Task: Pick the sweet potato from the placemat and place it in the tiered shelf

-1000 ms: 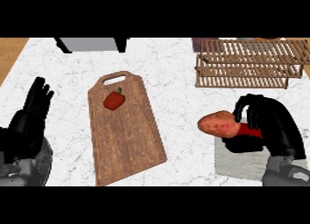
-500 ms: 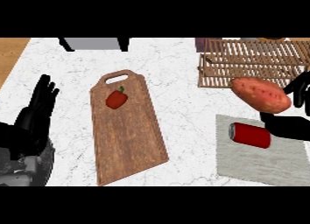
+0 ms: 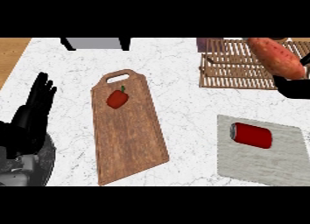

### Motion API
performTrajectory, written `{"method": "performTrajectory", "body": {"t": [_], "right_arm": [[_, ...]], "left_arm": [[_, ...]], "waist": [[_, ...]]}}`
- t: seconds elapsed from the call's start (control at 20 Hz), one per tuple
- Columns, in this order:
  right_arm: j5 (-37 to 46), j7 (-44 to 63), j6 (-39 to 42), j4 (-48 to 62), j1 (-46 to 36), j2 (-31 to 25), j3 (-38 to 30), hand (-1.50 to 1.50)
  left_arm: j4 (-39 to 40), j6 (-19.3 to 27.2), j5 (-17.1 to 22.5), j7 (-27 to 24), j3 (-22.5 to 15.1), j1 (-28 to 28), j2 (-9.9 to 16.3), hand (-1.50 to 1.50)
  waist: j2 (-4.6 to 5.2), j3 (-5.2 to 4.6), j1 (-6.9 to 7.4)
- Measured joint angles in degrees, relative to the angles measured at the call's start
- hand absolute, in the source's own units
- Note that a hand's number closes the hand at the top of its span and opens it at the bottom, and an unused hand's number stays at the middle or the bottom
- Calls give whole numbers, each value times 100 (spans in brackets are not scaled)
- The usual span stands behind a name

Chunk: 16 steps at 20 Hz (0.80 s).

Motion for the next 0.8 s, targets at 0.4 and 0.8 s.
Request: {"method": "performTrajectory", "body": {"t": [0.4, 0.8], "right_arm": [[-69, -1048, -1200, 1833, -438, -317, -299, 150], [-173, -2149, -2351, 3823, -1069, -564, -446, 150]], "left_arm": [[84, -111, 12, -195, 16, 85, -46, 0], [199, -152, 9, -188, 84, -45, -39, 0]], "waist": [[10, 1, 21], [18, 2, 43]]}}
